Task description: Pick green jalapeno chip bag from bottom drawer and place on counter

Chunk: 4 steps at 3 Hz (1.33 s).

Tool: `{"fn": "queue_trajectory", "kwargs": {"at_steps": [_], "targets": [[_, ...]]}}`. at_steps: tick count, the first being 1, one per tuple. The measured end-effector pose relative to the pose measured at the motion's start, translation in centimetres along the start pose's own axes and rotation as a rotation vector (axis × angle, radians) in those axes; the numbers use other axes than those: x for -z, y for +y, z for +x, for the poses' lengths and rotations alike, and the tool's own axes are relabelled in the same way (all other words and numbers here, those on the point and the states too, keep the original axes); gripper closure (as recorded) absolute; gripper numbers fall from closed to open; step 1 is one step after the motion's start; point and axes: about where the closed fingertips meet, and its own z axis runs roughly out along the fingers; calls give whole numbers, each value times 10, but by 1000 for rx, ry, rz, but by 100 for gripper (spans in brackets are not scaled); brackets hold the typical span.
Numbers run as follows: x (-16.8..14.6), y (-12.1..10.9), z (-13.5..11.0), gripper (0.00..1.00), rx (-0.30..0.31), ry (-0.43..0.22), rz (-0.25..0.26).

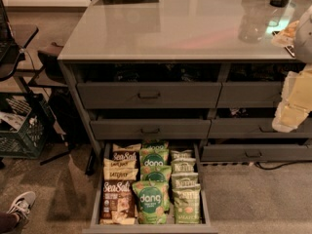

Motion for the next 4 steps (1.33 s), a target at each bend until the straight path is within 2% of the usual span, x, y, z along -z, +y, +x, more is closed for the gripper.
{"fn": "queue_trajectory", "kwargs": {"at_steps": [1, 2, 3, 4], "targets": [[0, 0, 0, 0, 0, 0, 0], [-23, 7, -5, 0, -9, -34, -10], [-76, 30, -17, 0, -43, -90, -35], [-169, 52, -23, 0, -121, -121, -116]]}}
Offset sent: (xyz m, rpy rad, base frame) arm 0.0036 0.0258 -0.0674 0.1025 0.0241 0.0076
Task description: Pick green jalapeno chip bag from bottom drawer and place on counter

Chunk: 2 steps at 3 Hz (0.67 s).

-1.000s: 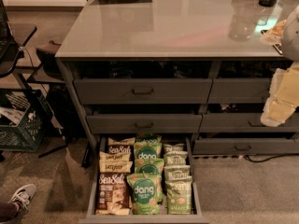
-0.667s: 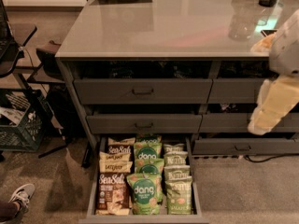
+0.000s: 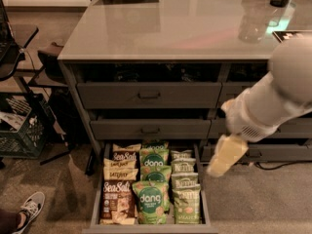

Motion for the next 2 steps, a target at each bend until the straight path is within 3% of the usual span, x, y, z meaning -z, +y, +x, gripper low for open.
{"fn": "queue_trajectory", "kwargs": {"at_steps": [1, 2], "targets": [[-103, 4, 21, 0, -123, -28, -75], [-189, 7, 42, 0, -210, -76, -109]]}}
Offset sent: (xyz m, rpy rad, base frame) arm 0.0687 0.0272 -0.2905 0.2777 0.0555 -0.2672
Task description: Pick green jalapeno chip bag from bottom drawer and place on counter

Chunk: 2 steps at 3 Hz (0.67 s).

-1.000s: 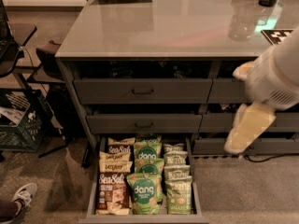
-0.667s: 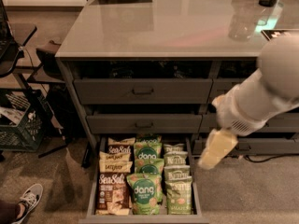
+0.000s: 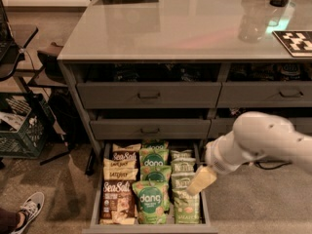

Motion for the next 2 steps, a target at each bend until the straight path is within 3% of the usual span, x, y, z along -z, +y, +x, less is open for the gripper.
{"fn": "queue_trajectory", "kwargs": {"at_steps": [2], "targets": [[-114, -31, 36, 0, -58, -185, 21]]}}
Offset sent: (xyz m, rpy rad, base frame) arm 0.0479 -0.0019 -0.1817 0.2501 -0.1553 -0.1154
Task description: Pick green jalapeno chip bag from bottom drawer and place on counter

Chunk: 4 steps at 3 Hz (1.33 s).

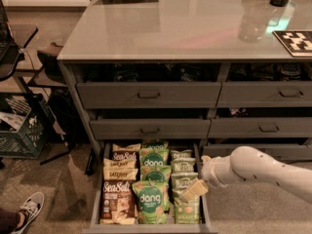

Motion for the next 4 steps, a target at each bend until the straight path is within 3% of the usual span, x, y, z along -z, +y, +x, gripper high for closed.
{"fn": "queue_trajectory", "kwargs": {"at_steps": [1, 2, 4], "targets": [[-34, -16, 23, 0, -15, -51, -6], [-57, -31, 56, 0, -55, -51, -19], [-61, -33, 59, 0, -62, -59, -5]]}}
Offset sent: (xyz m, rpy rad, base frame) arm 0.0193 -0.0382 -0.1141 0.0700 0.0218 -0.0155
